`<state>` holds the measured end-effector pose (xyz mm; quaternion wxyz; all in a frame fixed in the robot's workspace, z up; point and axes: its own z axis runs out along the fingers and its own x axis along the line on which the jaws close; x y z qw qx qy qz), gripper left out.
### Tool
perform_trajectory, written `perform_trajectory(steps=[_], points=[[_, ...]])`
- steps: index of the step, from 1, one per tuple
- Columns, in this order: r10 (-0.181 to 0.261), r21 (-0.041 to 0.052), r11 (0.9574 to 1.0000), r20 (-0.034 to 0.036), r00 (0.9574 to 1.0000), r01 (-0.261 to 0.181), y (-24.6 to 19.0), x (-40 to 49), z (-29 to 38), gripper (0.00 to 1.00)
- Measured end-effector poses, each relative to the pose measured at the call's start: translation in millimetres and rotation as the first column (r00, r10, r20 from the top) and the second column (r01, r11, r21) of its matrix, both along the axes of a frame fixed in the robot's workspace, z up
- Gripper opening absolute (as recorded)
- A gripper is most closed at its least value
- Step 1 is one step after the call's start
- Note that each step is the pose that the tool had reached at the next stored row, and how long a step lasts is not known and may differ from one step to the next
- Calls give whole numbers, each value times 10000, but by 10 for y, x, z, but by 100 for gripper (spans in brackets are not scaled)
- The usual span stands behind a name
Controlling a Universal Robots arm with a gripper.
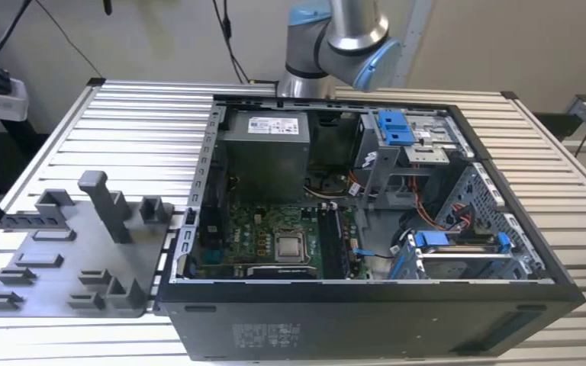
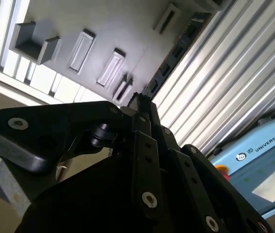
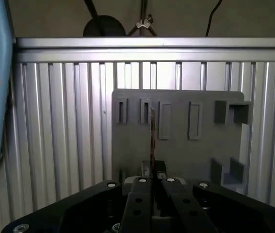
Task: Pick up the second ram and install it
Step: 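Pick up the second ram and move it above second insertion slot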
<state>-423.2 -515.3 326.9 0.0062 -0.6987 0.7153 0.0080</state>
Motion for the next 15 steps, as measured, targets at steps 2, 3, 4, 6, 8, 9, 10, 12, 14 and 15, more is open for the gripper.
perform_trajectory(steps=[2,3,4,6,8,9,10,12,14,15], points=[[0,0,10000,0,10000,0,0,0,53,14],[0,1,10000,1,10000,0,0,0,82,14],[-1,0,10000,-1,10000,1,0,0,110,14],[-1,1,10000,1,10000,1,0,0,162,14],[-1,0,10000,0,10000,1,0,0,213,14],[-1,1,10000,1,10000,1,0,0,237,14],[-1,0,10000,0,10000,1,0,0,262,14],[-1,0,10000,0,10000,1,0,0,318,14],[-1,0,10000,-1,10000,1,0,0,387,14],[-1,0,10000,0,10000,1,0,0,421,14]])
